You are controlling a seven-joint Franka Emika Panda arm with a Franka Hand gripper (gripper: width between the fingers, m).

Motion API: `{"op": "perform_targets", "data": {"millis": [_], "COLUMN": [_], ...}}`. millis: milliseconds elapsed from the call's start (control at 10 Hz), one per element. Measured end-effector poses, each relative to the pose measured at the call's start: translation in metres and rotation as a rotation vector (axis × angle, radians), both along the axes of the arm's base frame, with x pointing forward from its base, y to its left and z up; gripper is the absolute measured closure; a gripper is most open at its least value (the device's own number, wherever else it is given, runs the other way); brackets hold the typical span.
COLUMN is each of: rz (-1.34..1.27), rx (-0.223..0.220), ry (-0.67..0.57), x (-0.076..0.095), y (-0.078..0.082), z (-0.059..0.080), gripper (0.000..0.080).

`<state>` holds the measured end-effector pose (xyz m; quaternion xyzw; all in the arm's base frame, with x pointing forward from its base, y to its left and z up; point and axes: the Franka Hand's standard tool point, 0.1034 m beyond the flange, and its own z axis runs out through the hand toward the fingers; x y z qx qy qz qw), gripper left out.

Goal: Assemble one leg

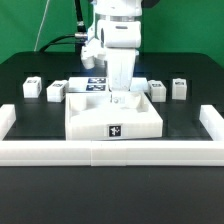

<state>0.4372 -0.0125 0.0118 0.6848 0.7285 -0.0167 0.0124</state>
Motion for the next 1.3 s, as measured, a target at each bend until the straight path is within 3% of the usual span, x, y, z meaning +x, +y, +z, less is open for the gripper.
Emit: {"op": "perform_targets", "data": {"millis": [400,700,800,900,1300], "rz": [-0.006,-0.007,-0.007,-0.007,-0.007], "rx": [0.004,0.004,0.004,0.004,0.004], "ry": [-0.006,-0.005,-0.005,-0.005,-0.005], "x": [0.0059,0.0057,0.0056,0.0055,0.0055], "y": [-0.0020,-0.0021,-0.0021,-0.0021,-0.0022], "z": [-0.0054,-0.0056,-0.0056,-0.0057,-0.0057], "gripper": [0.0150,0.0549,0.0549,0.0722,0.0742]}}
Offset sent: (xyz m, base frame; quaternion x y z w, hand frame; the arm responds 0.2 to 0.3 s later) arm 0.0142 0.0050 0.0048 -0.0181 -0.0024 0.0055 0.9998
